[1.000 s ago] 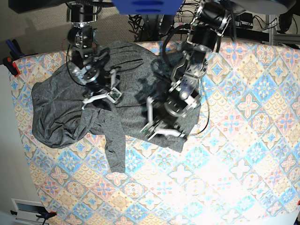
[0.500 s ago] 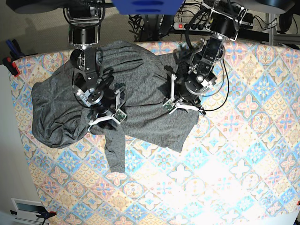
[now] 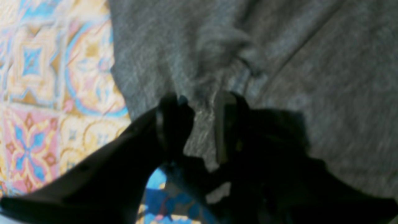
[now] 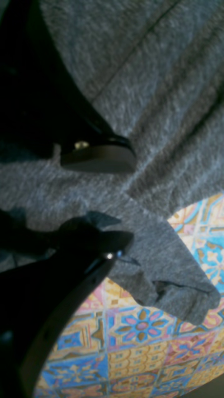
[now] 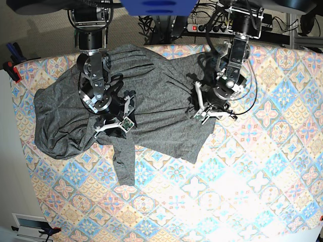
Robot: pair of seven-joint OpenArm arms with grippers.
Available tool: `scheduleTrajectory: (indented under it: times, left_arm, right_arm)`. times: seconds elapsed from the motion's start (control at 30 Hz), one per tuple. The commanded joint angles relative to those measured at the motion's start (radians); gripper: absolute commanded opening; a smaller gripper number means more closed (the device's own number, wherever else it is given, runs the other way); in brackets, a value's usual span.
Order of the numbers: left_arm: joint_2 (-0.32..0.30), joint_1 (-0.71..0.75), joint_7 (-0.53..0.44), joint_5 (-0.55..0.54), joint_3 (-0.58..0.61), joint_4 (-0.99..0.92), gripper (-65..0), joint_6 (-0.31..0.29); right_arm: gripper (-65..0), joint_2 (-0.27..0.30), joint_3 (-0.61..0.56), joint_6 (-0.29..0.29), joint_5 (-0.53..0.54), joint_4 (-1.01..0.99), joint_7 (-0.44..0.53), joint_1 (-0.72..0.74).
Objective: Layout the t-shirt on the table in an organized manner, then fold the t-shirt properly
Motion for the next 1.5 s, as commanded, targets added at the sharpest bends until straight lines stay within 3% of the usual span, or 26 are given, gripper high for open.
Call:
scheduleTrajectory:
  times: [0.0,0.13,0.37,0.5,0.73,1.3,1.47]
  left_arm:
    - [-0.017,0.022,0.111,0.056,-0.004,-0.008,-44.1,-0.006]
    - [-0.02,0.027,0.111,0.056,-0.006,-0.008,-44.1,-0.006]
    - [-0.017,0.027,0.111,0.056,-0.001,-0.008,-44.1,-0.006]
    - [-0.016,0.025,0.111,0.056,0.002,-0.008,-44.1,-0.006]
    - [-0.014,0.021,0.111,0.056,0.002,-0.008,-44.2,-0.006]
    - [-0.014,0.021,0.11,0.05,0.002,-0.008,-44.2,-0.006]
    - [-0.014,0.021,0.11,0.048,0.002,-0.008,-44.2,-0.006]
  right_arm:
    - [-36.5,0.004,0.001,0.009,-0.017,-0.008,-0.028,0.01]
    - [-39.1,0.004,0.001,0.009,-0.017,-0.023,-0.028,0.041]
    - [-64.7,0.004,0.003,0.009,-0.02,-0.014,-0.03,0.056]
    - [-64.0,0.004,0.012,0.009,-0.022,0.0,-0.031,0.054]
    - [-65.0,0.004,0.044,0.009,-0.023,0.213,-0.03,-0.002]
    - [-65.0,0.004,-0.273,0.009,-0.025,0.459,-0.03,-0.295]
    - [-65.0,0.003,-0.301,0.009,-0.025,0.463,-0.036,-0.312]
